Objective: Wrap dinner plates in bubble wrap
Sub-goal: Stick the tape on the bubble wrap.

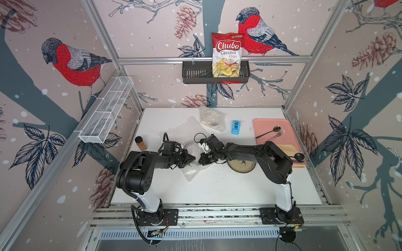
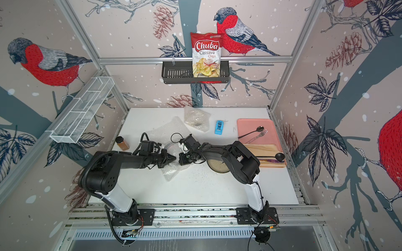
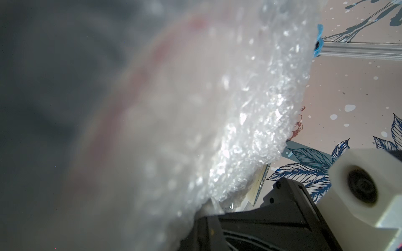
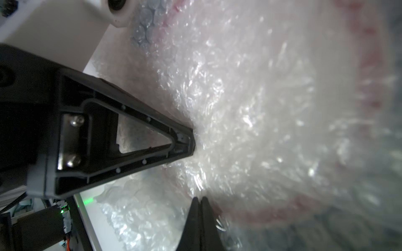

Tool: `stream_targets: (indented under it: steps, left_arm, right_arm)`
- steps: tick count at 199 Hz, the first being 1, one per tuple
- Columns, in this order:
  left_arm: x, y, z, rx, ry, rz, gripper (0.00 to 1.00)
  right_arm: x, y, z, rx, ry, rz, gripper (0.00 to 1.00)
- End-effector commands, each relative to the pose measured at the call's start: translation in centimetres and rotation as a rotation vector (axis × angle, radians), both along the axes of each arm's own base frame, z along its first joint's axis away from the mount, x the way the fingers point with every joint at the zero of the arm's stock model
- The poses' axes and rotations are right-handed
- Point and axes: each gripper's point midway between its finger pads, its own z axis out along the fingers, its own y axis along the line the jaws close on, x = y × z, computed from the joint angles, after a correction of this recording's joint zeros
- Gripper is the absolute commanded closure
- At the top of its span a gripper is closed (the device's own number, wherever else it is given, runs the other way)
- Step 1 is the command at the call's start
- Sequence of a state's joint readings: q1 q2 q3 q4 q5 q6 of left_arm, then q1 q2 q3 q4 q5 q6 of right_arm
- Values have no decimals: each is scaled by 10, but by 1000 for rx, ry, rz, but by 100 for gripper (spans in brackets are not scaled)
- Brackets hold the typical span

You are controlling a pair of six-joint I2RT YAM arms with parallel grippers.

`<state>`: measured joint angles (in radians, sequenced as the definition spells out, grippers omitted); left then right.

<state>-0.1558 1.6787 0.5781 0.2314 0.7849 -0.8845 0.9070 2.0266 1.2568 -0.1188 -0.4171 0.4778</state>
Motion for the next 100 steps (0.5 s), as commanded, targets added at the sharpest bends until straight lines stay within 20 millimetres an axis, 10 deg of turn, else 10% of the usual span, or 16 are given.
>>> stream_targets:
  steps: [1, 51, 100]
  left_arm:
    - [-10, 10, -6, 51, 125, 49, 100]
    - [8, 20, 50, 51, 13, 77, 89]
    - [-8, 55, 54, 143, -4, 176, 72]
  right_arm:
    - [-14, -7, 14, -1, 90, -8, 93]
    - [4, 4, 84, 149, 2, 2, 86]
    - [56, -37, 80, 80, -82, -115, 76]
